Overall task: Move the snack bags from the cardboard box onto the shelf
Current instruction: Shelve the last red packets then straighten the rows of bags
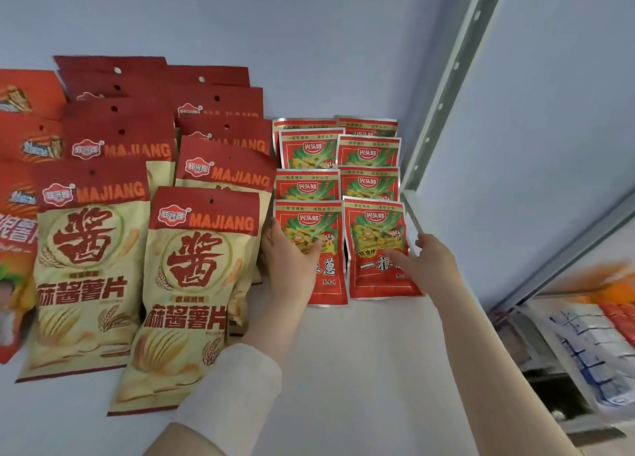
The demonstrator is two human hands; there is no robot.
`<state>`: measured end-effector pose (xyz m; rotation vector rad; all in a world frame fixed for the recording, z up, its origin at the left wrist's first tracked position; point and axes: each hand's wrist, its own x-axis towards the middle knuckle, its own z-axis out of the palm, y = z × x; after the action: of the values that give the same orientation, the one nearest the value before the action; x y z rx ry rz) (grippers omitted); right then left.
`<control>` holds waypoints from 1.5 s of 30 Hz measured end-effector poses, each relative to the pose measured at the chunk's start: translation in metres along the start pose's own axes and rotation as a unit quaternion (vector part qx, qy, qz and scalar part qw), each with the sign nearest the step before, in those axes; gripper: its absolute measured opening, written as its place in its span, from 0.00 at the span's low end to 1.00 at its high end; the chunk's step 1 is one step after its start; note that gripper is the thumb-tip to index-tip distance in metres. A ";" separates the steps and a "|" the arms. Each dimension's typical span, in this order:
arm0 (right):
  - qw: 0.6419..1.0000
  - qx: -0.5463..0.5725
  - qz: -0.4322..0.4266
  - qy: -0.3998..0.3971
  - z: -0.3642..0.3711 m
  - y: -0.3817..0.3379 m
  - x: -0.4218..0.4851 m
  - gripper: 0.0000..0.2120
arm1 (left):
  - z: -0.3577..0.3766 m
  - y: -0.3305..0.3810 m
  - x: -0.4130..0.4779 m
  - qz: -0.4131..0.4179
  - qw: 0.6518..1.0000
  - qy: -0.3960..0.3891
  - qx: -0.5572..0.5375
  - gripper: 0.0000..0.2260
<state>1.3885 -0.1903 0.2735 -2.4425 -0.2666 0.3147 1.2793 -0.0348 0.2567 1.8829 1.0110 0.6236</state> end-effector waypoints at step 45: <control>0.906 0.333 -0.086 0.245 0.033 -0.061 0.114 0.05 | 0.034 0.029 0.103 0.055 0.974 0.086 -0.201 0.14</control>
<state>1.4801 -0.0934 0.2692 -1.7258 -0.1197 -0.2604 1.3714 0.0278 0.2674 1.5509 0.8166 0.9921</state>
